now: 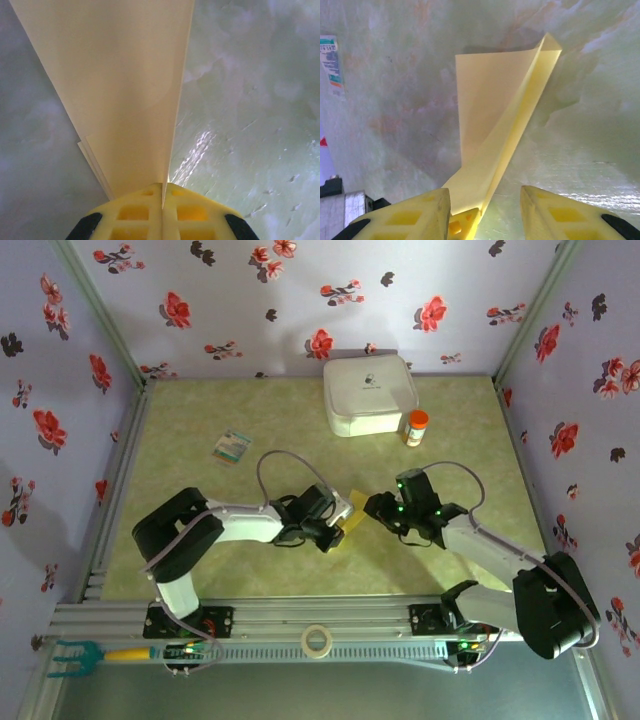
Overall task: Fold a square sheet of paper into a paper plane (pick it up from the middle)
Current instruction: Fold the wing for the fifth time at the center of the table.
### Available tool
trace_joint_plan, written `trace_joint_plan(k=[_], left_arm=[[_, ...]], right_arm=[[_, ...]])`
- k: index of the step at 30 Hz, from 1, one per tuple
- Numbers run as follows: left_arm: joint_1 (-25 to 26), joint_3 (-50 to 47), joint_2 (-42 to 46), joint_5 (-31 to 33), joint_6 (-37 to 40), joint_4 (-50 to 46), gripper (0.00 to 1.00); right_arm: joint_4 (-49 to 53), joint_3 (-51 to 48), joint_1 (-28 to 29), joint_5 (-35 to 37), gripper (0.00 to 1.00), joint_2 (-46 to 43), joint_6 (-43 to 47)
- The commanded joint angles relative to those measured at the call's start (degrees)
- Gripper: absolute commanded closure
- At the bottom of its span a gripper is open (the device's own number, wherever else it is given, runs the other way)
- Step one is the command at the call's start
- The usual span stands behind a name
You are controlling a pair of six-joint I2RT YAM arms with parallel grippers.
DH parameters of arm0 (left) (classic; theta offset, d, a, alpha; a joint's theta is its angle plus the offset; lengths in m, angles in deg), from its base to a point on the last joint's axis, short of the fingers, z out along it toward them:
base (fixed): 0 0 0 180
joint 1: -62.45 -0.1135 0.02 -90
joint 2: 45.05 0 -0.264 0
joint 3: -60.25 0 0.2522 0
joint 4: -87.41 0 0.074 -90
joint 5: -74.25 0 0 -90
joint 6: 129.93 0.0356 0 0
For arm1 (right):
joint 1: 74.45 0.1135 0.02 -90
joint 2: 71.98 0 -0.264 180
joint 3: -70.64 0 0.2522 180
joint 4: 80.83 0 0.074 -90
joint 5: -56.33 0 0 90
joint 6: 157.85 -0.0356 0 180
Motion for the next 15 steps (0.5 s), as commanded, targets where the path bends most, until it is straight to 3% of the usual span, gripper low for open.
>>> trace_joint_plan(k=[1,10,15], left_arm=[[-0.80,-0.06,-3.54,-5.73,-1.87,-2.54,1.00],[-1.50,1.00,-4.96,-8.47,-2.53,-3.66,0.96],[-1.47,1.09,-3.90,-8.43,-2.89,-2.90,0.94]], right_arm=[[-5.01,-1.37,0.79,-1.11,0.60,-0.50,1.62],[-13.62,-3.69,1.54,-5.67,0.81,4.02,-0.44],[-16.48,-3.34,2.07,-7.01,0.84,6.24,-1.42]])
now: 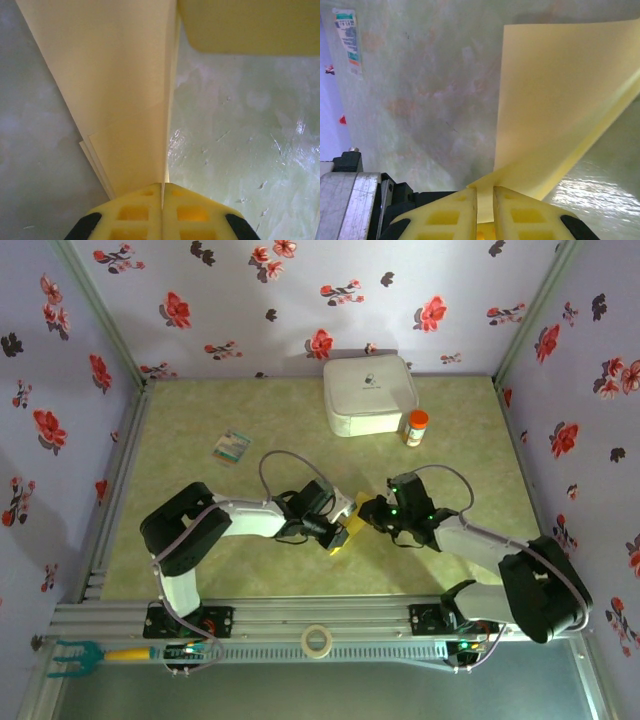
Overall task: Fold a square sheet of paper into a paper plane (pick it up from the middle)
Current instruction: Fold the wing for the fifth time at the center of the table.
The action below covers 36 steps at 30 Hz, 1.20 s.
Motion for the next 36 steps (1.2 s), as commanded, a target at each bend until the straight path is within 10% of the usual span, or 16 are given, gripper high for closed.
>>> trace_joint_plan(k=[1,36], left_arm=[[0.08,-0.41,-1.24,-0.65,-0.67,-4.14,0.94],[0.08,-2.87,0.93,1.24,-1.58,-1.84,0.91]], right_arm=[[-3.89,-0.07,0.46,-1.70,0.84,0.96,-0.88],[-5.05,0.59,0.28,0.34,0.88,2.85,-2.06]])
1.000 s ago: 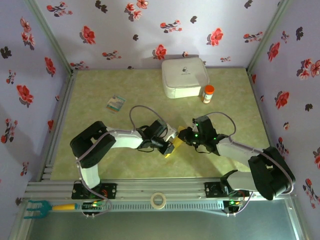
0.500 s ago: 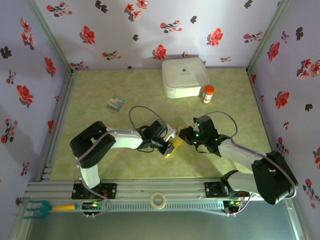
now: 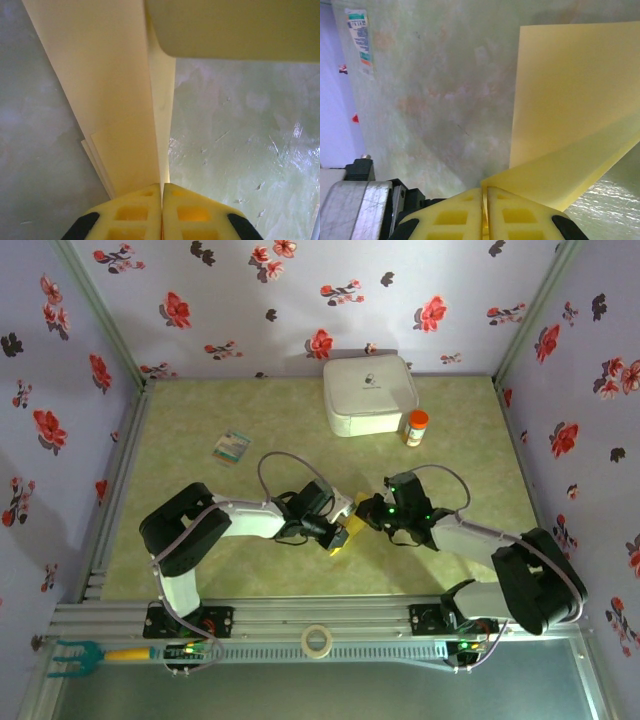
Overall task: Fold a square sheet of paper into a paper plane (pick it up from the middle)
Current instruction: Fold the wing for the fifth time at the center of the table.
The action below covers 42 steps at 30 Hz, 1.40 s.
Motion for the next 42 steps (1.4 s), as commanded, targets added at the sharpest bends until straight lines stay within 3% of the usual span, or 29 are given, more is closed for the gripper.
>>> trace_joint_plan(k=[1,11,27,42], left_arm=[[0.08,-2.24,0.71,0.83,0.07,-2.54,0.90],[0.08,-3.29,3.09,-0.17,-0.68,0.68,0.80],[0.08,-4.80,5.48,-0.79,-1.17,3.94,0.74],[0.17,-3.29,2.87,-0.79,-0.56,1.65,0.93]], right_arm=[[-0.45,1.00,0.03,1.65,0.88,0.56,-0.49],[0.71,0.55,-0.70,1.21,0.89,0.74,-0.36],[0.98,-0.23,-0.71,0.86,0.89,-0.21,-1.06],[1.23,0.01,-0.72,1.03,0.87,-0.37,-1.28]])
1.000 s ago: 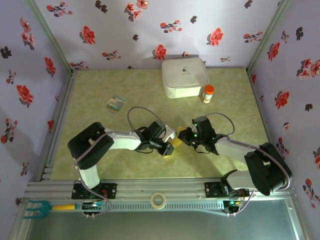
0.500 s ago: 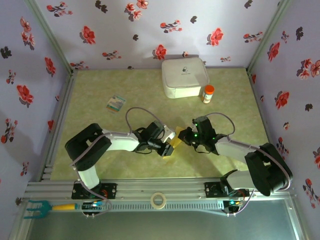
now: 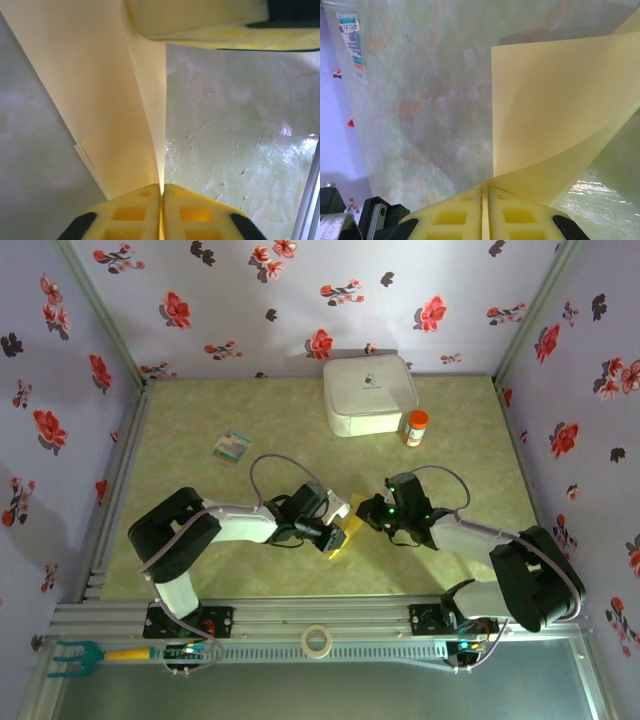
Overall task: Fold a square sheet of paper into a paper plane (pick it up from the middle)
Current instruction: Fold the wing for the fifth time at the center of the table.
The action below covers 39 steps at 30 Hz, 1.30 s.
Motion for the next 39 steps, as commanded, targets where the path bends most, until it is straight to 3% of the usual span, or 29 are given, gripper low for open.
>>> trace_joint_plan(k=[1,8,17,39], left_arm=[[0.17,0.64,-1.07,-0.10,0.28,-1.26,0.94],[0.17,0.52,-1.33,1.56,-0.25,-1.77,1.00],[0.10,0.87,-1.60,2.09,-0.38,-2.51,1.00],[-0.46,-0.22,-0.89,2.18,-0.87,-2.12,1.00]], right_arm=[[1.20,0.00,-0.29,0.74,0.87,-1.09,-0.65],[4.71,0.33,-0.29,2.50,0.85,-4.04,0.37],[9.02,-0.06,-0.64,5.41,0.81,-9.54,1.85],[10.61,-1.48,-1.59,8.85,0.79,-13.79,2.05]])
